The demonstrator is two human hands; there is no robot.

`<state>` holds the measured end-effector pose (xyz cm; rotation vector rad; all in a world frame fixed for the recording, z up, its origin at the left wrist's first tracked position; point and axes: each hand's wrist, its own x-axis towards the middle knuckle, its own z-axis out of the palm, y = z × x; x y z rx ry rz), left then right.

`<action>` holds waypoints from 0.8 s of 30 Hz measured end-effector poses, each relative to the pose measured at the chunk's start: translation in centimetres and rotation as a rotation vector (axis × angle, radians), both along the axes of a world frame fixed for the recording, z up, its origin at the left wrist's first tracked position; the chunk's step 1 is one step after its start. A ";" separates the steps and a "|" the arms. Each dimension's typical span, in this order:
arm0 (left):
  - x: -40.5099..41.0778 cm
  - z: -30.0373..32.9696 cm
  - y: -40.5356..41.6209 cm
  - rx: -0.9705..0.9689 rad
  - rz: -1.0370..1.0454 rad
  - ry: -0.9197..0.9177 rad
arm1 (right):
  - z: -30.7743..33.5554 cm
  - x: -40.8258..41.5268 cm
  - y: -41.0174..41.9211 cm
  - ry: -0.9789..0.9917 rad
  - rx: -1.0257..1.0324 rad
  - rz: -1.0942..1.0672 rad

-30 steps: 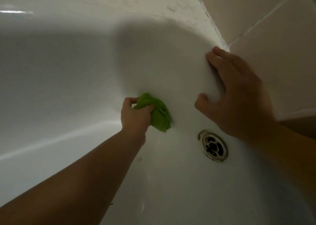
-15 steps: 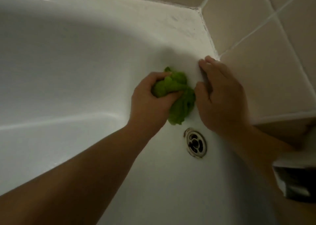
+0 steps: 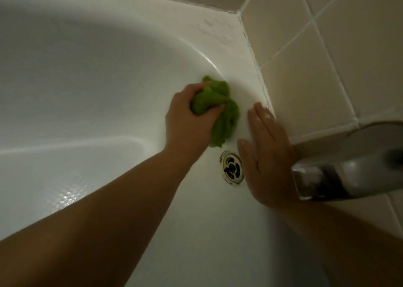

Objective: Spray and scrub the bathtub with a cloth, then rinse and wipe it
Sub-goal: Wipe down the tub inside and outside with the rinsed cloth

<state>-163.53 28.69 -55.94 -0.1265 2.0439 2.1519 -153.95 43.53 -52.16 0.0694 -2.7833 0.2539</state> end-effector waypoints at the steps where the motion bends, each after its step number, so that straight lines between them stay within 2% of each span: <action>1: -0.3 -0.9 0.1 -0.012 0.046 -0.049 | -0.1 -0.1 0.1 -0.011 0.013 0.001; 3: 0.5 -2.5 0.0 -0.024 0.035 -0.180 | -0.2 -0.4 0.1 -0.038 0.016 -0.022; 5: 2.5 -3.2 -0.4 -0.028 -0.081 -0.269 | -0.1 -1.0 -0.3 -0.028 0.027 -0.048; 8: 3.7 -2.2 -0.7 0.017 -0.225 -0.176 | 0.1 -1.4 -0.7 -0.007 0.058 -0.068; 11: 1.1 -0.9 -0.5 0.095 -0.074 -0.067 | 0.1 -1.6 -0.7 0.004 0.064 -0.062; 14: -0.5 -2.8 -0.3 0.039 0.076 -0.077 | 0.2 -1.6 -0.6 -0.015 0.115 -0.060; 18: 3.2 -6.1 -0.6 -0.037 -0.081 -0.320 | 0.5 -1.7 -0.5 -0.065 0.138 -0.042; 21: 3.7 -5.4 -0.4 0.026 -0.141 -0.206 | 0.5 -1.9 -0.4 -0.109 0.132 -0.043; 24: 1.1 -6.0 -0.5 0.051 -0.031 -0.141 | 0.8 -2.0 -0.1 -0.173 0.142 -0.005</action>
